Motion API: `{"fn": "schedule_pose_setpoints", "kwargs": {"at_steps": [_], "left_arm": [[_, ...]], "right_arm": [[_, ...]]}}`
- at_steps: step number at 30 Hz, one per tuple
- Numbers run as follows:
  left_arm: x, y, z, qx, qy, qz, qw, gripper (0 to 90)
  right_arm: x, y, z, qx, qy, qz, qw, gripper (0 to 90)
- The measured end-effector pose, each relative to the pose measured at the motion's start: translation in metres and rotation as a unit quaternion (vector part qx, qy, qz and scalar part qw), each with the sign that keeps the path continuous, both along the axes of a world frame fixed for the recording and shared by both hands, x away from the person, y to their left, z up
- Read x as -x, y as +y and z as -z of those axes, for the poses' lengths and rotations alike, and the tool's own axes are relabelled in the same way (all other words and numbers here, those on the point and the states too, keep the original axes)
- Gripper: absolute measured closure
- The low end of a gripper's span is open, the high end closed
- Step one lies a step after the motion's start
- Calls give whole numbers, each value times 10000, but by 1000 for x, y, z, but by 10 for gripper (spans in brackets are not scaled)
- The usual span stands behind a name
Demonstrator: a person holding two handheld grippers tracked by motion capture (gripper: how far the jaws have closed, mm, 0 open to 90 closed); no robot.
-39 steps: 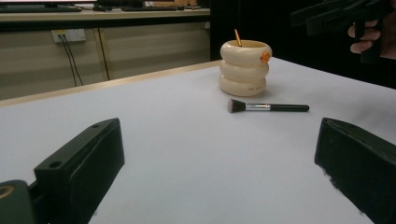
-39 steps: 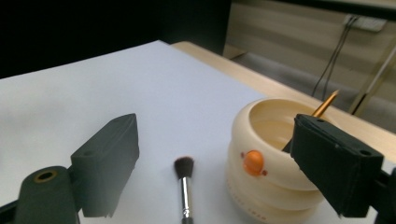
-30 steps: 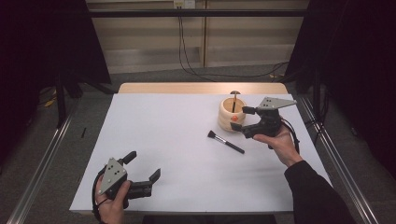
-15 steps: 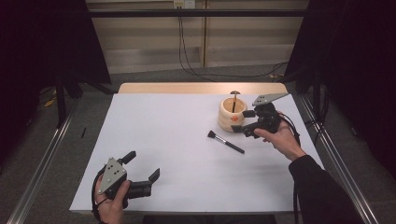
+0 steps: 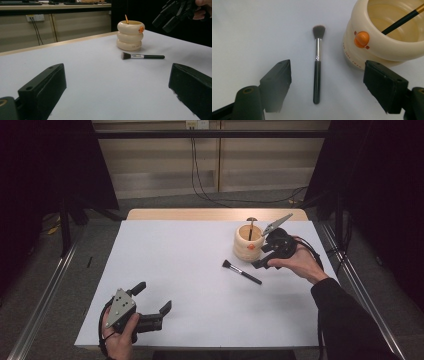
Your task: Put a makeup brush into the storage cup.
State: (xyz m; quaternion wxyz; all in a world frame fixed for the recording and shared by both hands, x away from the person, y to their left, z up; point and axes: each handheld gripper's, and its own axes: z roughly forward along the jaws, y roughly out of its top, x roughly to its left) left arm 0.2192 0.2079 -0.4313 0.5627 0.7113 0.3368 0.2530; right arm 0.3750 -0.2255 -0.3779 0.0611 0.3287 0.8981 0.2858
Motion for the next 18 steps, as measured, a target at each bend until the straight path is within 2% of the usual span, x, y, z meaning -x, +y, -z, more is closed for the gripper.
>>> {"fn": "schedule_pose_setpoints", "kwargs": {"at_steps": [3, 5, 7, 11, 15, 16, 18], "left_arm": [[0, 0, 0, 29, -11, 27, 10000, 13], [0, 0, 0, 53, -7, 38, 10000, 13], [0, 0, 0, 61, -11, 38, 10000, 13], [0, 0, 0, 18, 2, 19, 10000, 13], [0, 0, 0, 27, -5, 48, 10000, 12], [0, 0, 0, 10, -7, 53, 10000, 12], [-1, 0, 1, 31, 19, 54, 10000, 13]], "right_arm": [[-4, 4, -1, 221, 179, -135, 9995, 231], [-6, 7, 0, 407, 318, -257, 9983, 233], [-8, 10, 2, 612, 417, -264, 9969, 237], [-12, 13, 8, 956, 700, -393, 9922, 260], [-18, 18, 14, 1252, 940, -369, 9870, 285], [-19, 20, 16, 1367, 1007, -358, 9848, 299], [-22, 21, 19, 1462, 1028, -450, 9829, 314]]}}
